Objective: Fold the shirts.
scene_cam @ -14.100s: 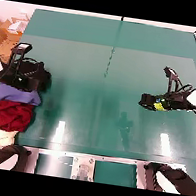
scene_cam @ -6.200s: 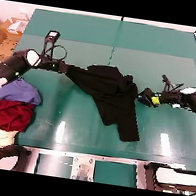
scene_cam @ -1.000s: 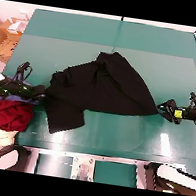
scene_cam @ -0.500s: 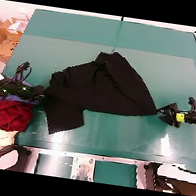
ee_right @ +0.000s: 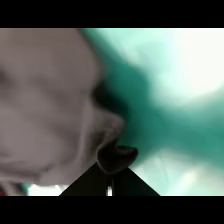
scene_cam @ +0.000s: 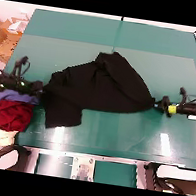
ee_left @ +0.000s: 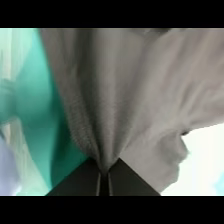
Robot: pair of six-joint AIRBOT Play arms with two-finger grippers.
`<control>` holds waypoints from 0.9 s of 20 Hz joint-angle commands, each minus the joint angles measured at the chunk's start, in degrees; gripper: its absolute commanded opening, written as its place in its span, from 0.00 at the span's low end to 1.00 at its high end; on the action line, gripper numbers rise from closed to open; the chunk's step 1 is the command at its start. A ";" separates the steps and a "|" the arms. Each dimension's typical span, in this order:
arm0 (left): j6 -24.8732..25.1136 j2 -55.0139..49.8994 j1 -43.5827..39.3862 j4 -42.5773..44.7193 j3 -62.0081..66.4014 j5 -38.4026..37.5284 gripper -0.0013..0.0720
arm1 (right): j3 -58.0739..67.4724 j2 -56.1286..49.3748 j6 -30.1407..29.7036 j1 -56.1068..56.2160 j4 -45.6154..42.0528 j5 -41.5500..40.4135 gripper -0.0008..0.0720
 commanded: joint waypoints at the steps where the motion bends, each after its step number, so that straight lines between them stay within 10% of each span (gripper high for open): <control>1: -1.44 1.40 0.04 -0.28 13.07 -8.00 0.04 | 8.02 6.99 -1.22 -0.39 8.92 8.13 0.02; 11: -7.41 8.13 0.04 -3.93 84.21 -8.85 0.05 | 47.17 43.56 12.52 -11.69 23.28 -10.27 0.03; 18: -9.92 11.04 0.04 -2.23 83.47 -9.81 0.05 | 51.60 49.31 19.65 -14.91 10.36 -10.03 0.03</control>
